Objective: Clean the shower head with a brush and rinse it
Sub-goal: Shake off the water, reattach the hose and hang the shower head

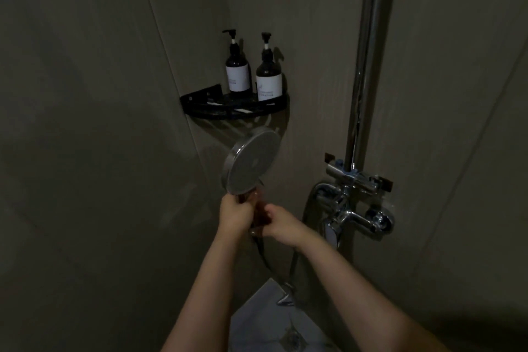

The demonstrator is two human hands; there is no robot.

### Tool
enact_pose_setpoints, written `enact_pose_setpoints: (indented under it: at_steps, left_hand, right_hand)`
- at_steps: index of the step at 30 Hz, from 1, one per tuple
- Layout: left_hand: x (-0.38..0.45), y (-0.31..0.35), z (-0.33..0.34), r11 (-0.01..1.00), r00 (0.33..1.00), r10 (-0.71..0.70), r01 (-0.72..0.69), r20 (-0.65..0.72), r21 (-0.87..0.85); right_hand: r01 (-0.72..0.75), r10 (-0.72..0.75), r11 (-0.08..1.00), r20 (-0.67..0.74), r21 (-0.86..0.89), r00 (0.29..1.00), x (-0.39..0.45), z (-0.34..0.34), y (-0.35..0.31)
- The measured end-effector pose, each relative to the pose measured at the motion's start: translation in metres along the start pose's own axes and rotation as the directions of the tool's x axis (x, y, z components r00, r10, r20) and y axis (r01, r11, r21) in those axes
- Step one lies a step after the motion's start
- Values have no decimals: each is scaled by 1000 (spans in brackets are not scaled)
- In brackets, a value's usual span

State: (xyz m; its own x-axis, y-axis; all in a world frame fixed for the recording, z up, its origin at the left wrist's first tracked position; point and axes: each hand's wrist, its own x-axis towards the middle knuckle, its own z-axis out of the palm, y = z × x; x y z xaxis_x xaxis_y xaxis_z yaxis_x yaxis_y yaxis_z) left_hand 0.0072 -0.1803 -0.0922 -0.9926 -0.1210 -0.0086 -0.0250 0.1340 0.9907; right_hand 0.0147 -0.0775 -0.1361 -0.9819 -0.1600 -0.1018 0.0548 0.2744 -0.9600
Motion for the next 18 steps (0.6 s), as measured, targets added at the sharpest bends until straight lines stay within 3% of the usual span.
enact_pose_setpoints:
  at_steps: [4, 8, 13, 18]
  left_hand:
    - [-2, 23, 14, 977, 978, 26, 19, 206, -213]
    - [-10, 36, 33, 945, 912, 55, 84, 407, -317]
    - [-13, 38, 65, 957, 756, 67, 137, 651, -258]
    - [-22, 43, 114, 976, 684, 67, 105, 726, -188]
  right_hand:
    - [110, -104, 993, -134, 38, 985, -9, -19, -9]
    - [133, -110, 979, -150, 156, 983, -24, -45, -3]
    - [55, -8, 937, -135, 344, 991, -45, -67, 19]
    - [83, 86, 931, -434, 355, 897, -57, -88, 33]
